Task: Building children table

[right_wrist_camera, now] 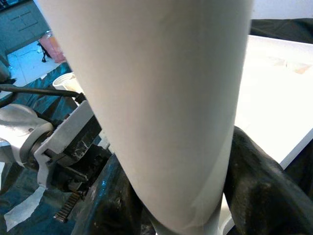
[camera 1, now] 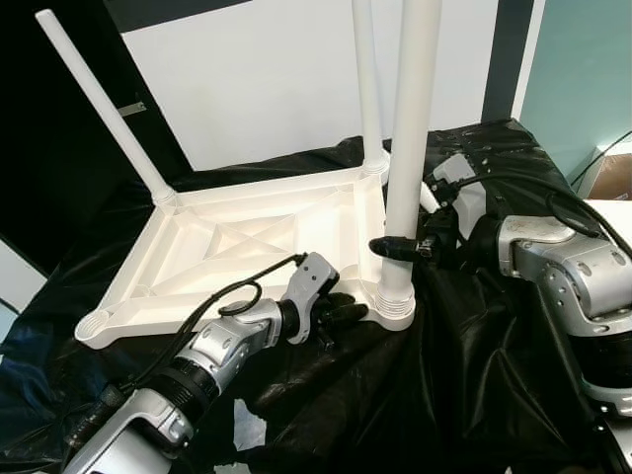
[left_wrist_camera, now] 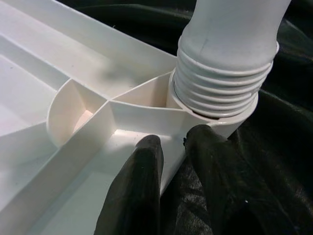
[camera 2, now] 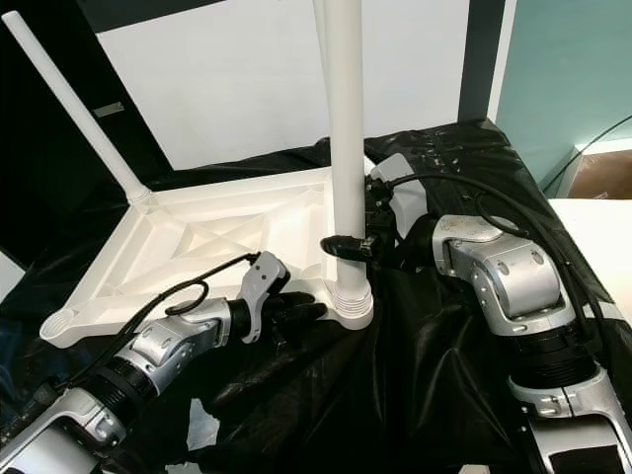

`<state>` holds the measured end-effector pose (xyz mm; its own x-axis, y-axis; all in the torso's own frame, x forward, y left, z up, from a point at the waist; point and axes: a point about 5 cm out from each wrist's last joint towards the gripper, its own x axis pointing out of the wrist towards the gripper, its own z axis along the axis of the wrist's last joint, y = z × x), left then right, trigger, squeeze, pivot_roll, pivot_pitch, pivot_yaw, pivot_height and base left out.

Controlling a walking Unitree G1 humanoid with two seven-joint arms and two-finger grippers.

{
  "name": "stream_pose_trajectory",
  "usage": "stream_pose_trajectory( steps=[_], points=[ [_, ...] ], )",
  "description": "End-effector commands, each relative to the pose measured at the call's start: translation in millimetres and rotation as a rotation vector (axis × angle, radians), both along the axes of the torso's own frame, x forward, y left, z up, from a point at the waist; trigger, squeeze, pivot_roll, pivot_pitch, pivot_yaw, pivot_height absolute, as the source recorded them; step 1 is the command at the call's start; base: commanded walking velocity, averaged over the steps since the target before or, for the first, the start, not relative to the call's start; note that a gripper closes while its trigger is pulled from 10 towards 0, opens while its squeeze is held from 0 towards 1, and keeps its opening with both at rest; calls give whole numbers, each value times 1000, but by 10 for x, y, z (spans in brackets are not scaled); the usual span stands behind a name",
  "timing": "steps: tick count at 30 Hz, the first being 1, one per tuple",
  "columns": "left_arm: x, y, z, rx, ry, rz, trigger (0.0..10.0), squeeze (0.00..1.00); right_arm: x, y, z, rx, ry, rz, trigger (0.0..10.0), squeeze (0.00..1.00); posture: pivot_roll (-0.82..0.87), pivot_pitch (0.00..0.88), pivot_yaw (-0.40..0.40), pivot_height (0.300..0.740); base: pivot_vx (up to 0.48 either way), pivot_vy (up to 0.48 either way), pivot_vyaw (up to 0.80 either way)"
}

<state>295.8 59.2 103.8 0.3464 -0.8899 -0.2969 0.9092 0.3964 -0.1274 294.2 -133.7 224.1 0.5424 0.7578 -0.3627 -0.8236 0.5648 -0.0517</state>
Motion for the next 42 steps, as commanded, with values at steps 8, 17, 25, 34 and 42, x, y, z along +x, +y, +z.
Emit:
stream_pose_trajectory(
  steps=[8, 17, 25, 34, 42],
  points=[
    [-242, -34, -40, -78, 135, -417, 10000, 0, -271, 26, -361, -238, 73, 228, 10000, 0, -136, 0, 170, 740, 0, 0, 0],
    [-259, -35, -53, -87, 139, -402, 10000, 0, -267, -4, -423, -311, 52, 248, 10000, 0, -122, 0, 157, 740, 0, 0, 0],
    [-260, -16, -62, -96, 147, -425, 10000, 0, -272, -23, -530, -255, 154, 191, 10000, 0, -123, 0, 158, 740, 0, 0, 0],
    [-255, -17, -60, -98, 150, -439, 10000, 0, -161, 157, -558, -37, 252, -54, 10000, 0, -131, 0, 164, 740, 0, 0, 0],
    [-240, -28, -65, -100, 151, -435, 10000, 0, -234, 348, -538, -21, 157, -73, 10000, 0, -131, 0, 158, 740, 0, 0, 0]
  ],
)
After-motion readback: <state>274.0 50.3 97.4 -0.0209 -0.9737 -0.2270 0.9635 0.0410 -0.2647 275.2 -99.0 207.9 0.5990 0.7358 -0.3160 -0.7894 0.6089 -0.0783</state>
